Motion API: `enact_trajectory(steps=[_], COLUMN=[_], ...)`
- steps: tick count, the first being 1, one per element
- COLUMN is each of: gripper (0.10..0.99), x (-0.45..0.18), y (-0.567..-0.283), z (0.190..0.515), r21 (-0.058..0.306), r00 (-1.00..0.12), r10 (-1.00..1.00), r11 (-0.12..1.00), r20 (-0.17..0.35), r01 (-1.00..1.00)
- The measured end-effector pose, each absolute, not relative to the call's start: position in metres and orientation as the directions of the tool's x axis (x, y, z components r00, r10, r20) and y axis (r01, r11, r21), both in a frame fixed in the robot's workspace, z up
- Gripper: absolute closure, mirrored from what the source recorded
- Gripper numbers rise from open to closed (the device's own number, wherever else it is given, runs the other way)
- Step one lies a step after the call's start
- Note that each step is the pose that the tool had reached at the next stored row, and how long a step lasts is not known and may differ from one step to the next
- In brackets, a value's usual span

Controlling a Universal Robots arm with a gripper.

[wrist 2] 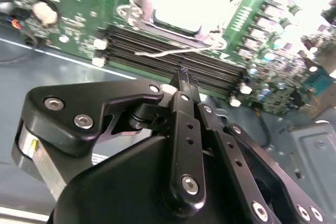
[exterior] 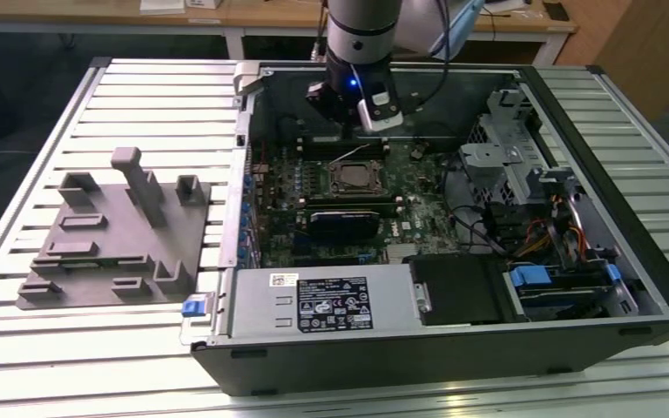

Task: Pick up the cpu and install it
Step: 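Install the first cpu locking lever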

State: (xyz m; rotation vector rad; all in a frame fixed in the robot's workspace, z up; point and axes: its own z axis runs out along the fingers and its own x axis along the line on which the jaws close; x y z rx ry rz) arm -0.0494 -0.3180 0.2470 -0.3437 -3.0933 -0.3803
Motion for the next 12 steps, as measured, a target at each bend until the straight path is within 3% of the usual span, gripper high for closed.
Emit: enact_trajectory(steps=[12], gripper=[0.98], x=[-0.033], y=[-0.318], z=[0.246], r21=[0.237], r00=[-0.976], r10=[0.217], r11=[0.947], r20=[0.032], r01=[0.218])
